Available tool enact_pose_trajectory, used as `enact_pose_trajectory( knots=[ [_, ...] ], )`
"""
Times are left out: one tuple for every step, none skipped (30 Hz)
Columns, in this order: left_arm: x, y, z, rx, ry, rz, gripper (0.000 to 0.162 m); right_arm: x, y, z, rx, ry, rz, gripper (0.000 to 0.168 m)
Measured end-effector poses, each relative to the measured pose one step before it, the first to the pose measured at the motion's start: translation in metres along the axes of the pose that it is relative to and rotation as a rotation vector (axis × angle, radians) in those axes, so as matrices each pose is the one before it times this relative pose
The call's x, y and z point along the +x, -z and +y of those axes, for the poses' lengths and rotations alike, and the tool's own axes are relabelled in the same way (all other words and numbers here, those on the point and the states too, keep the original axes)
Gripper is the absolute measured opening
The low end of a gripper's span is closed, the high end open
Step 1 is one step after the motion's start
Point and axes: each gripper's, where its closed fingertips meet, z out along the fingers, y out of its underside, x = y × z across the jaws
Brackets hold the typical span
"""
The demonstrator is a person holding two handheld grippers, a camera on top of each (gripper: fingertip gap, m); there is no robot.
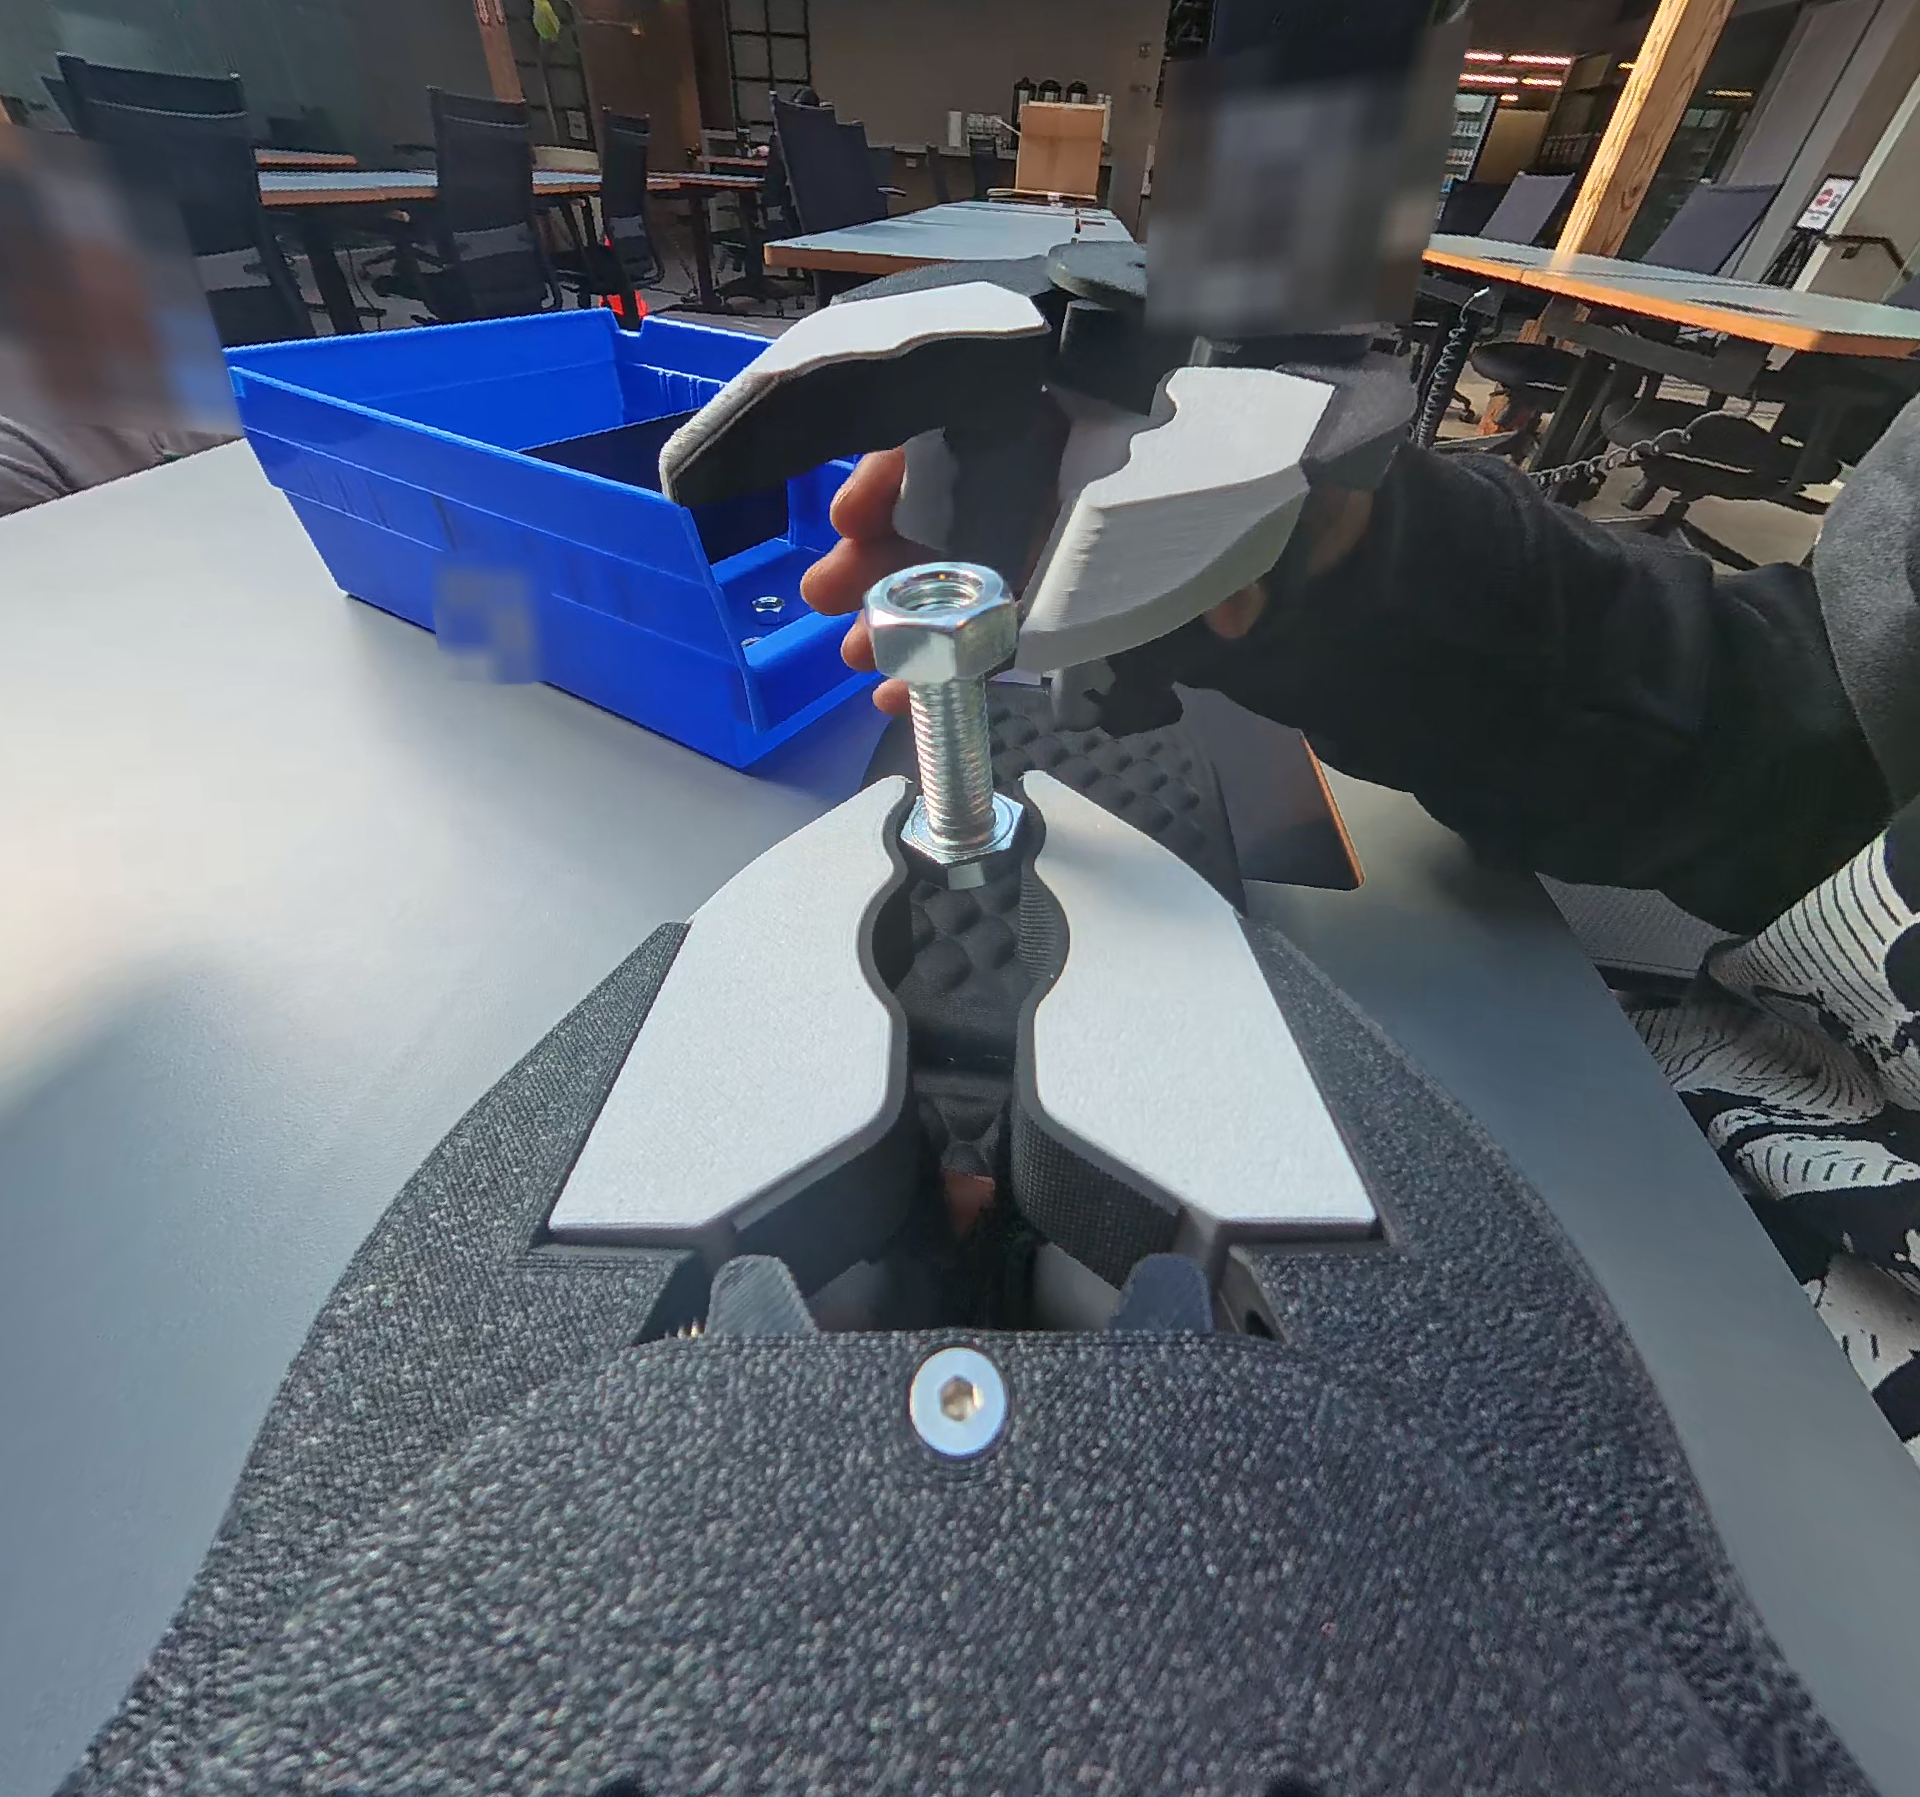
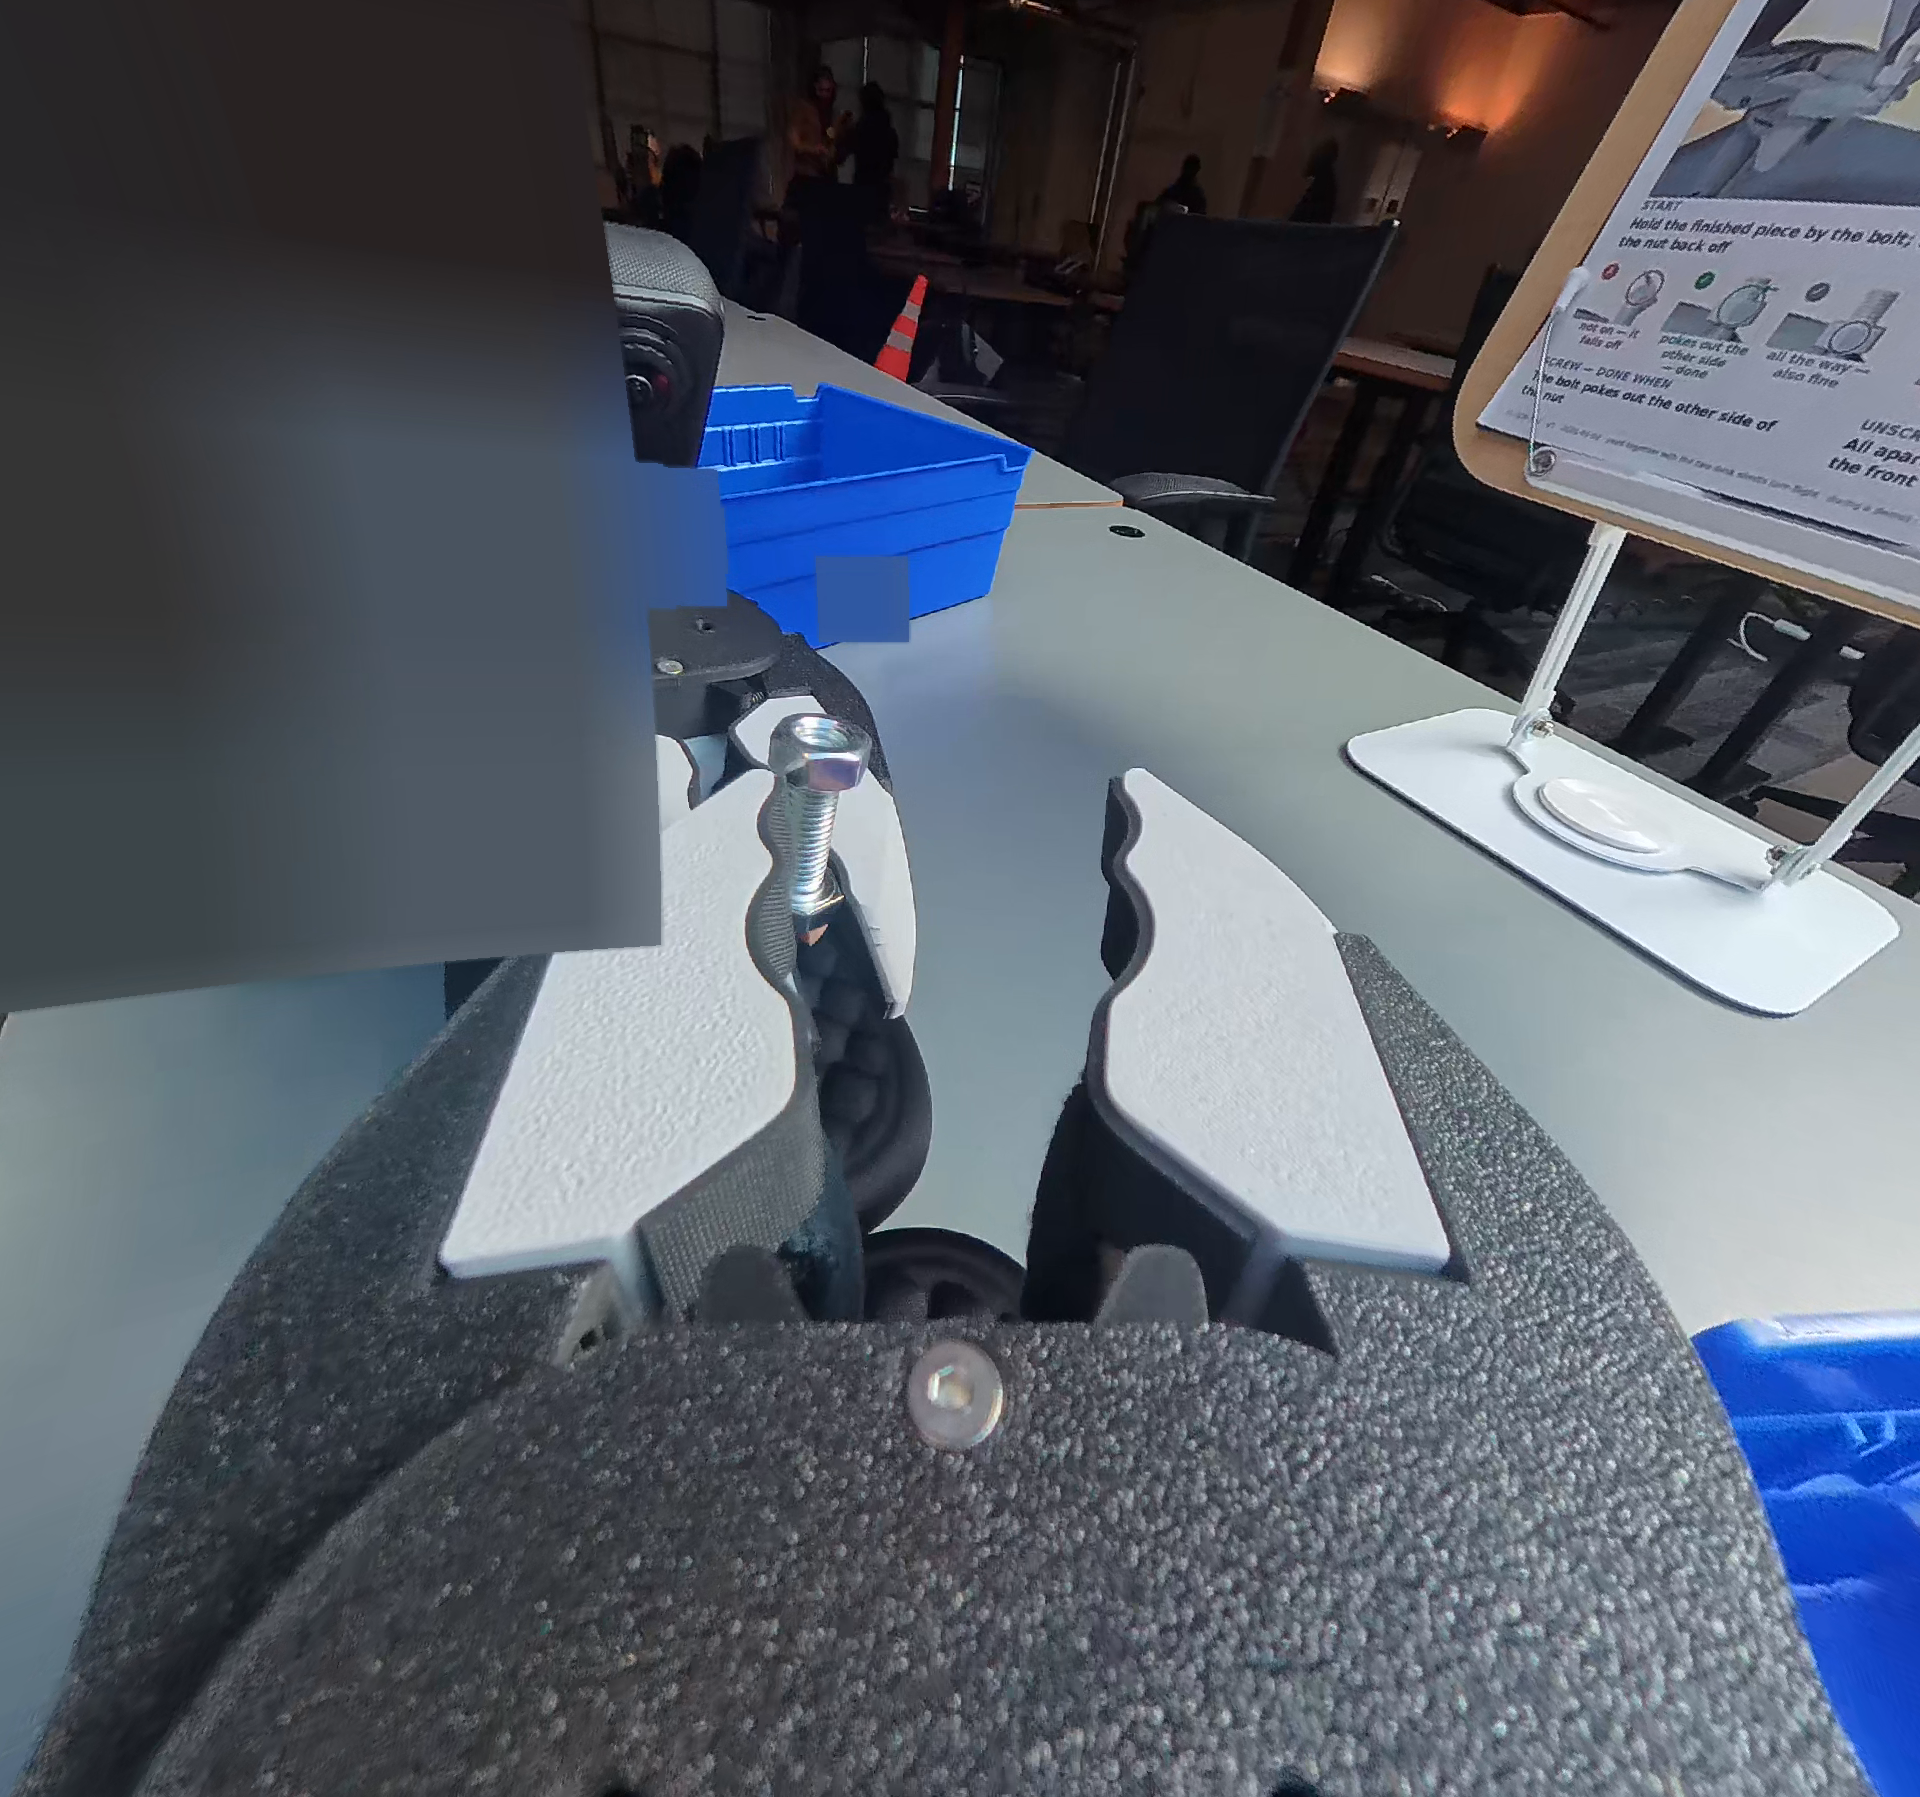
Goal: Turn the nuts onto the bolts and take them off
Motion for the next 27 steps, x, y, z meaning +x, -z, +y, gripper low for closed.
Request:
enact_pose_trajectory(
  knots=[
    [-0.00008,-0.00001,-0.00009,0.0007,0.0003,-0.0001,0.015,0.00122,0.00094,0.00014,-0.0015,0.0004,0.0041,0.056],
    [0.00002,0.00007,-0.00003,0.0003,-0.0003,0.0001,0.015,0.00146,0.00106,0.00033,-0.0014,-0.0001,0.0062,0.055],
    [0.00011,-0.00011,0.00008,-0.0007,-0.0014,0.0004,0.015,0.00098,0.00079,0.00031,-0.0006,-0.0006,0.0037,0.054],
    [0.00020,-0.00026,0.00032,-0.0027,-0.0022,-0.0001,0.015,-0.00054,0.00064,0.00008,0.0007,-0.0003,-0.0048,0.054],
    [0.00016,-0.00023,0.00030,-0.0025,-0.0019,0.0002,0.015,-0.00102,0.00048,0.00029,-0.0014,0.0004,-0.0068,0.054],
    [-0.00001,-0.00018,0.00005,-0.0005,-0.0006,0.0000,0.015,-0.00185,0.00011,0.00012,-0.0016,0.0023,-0.0100,0.055],
    [-0.00014,0.00019,-0.00016,0.0014,0.0012,0.0000,0.015,-0.00230,-0.00033,-0.00021,-0.0002,0.0027,-0.0128,0.056],
    [-0.00029,0.00020,-0.00026,0.0022,0.0021,-0.0003,0.015,-0.00242,-0.00111,-0.00042,0.0009,0.0010,-0.0121,0.057],
    [-0.00014,0.00010,-0.00016,0.0013,0.0018,-0.0001,0.015,-0.00186,-0.00171,-0.00033,-0.0002,0.0003,-0.0085,0.057],
    [-0.00010,-0.00004,0.00003,-0.0003,0.0002,0.0002,0.015,-0.00138,-0.00215,-0.00039,0.0000,0.0012,-0.0050,0.058],
    [0.00020,-0.00022,0.00017,-0.0015,-0.0019,0.0002,0.015,-0.00102,-0.00271,-0.00073,0.0025,0.0009,-0.0035,0.058],
    [0.00020,-0.00015,0.00021,-0.0016,-0.0024,-0.0004,0.015,-0.00142,-0.00313,-0.00103,0.0054,-0.0014,-0.0045,0.058],
    [0.00000,-0.00008,0.00013,-0.0011,-0.0015,-0.0004,0.015,-0.00124,-0.00342,-0.00115,0.0063,-0.0016,-0.0036,0.059],
    [-0.00001,0.00000,0.00000,0.0000,-0.0002,0.0000,0.015,-0.00053,-0.00344,-0.00091,0.0054,-0.0002,0.0007,0.059],
    [-0.00007,0.00000,-0.00018,0.0006,0.0008,-0.0003,0.015,0.00043,-0.00339,-0.00060,0.0034,-0.0007,0.0069,0.059],
    [-0.00008,0.00008,-0.00008,0.0007,0.0003,-0.0004,0.015,0.00024,-0.00319,0.00016,0.0000,0.0001,0.0043,0.059],
    [-0.00008,0.00001,0.00002,-0.0002,-0.0001,-0.0006,0.015,-0.00002,-0.00302,0.00057,-0.0024,0.0004,0.0024,0.059],
    [0.00004,-0.00010,0.00010,-0.0009,-0.0007,-0.0005,0.015,0.00047,-0.00255,0.00096,-0.0036,-0.0015,0.0060,0.059],
    [0.00014,-0.00020,0.00014,-0.0013,-0.0015,0.0002,0.015,0.00094,-0.00202,0.00104,-0.0037,-0.0038,0.0083,0.059],
    [0.00012,-0.00009,0.00018,-0.0015,-0.0017,-0.0001,0.015,0.00121,-0.00115,0.00068,-0.0007,-0.0058,0.0083,0.059],
    [0.00029,-0.00020,0.00007,-0.0015,-0.0018,0.0008,0.015,0.00091,-0.00034,0.00026,0.0025,-0.0060,0.0043,0.059],
    [-0.00009,-0.00006,0.00010,-0.0009,-0.0006,-0.0009,0.015,0.00052,0.00062,0.00003,0.0032,-0.0053,0.0007,0.059],
    [0.00008,0.00001,0.00002,-0.0002,0.0004,0.0004,0.015,0.00053,0.00119,0.00000,0.0019,-0.0034,0.0012,0.060],
    [-0.00011,0.00004,-0.00005,0.0004,0.0011,0.0000,0.015,0.00051,0.00163,0.00010,0.0003,-0.0009,0.0014,0.060],
    [-0.00007,0.00002,-0.00009,0.0007,0.0011,0.0002,0.015,0.00067,0.00196,-0.00006,0.0001,0.0002,0.0026,0.060],
    [-0.00011,0.00003,-0.00019,0.0007,0.0009,0.0000,0.015,0.00033,0.00218,0.00005,-0.0008,0.0004,0.0008,0.060],
    [0.00010,0.00001,0.00001,-0.0001,0.0001,0.0007,0.015,-0.00003,0.00210,-0.00002,-0.0011,0.0020,-0.0018,0.060]
  ],
)
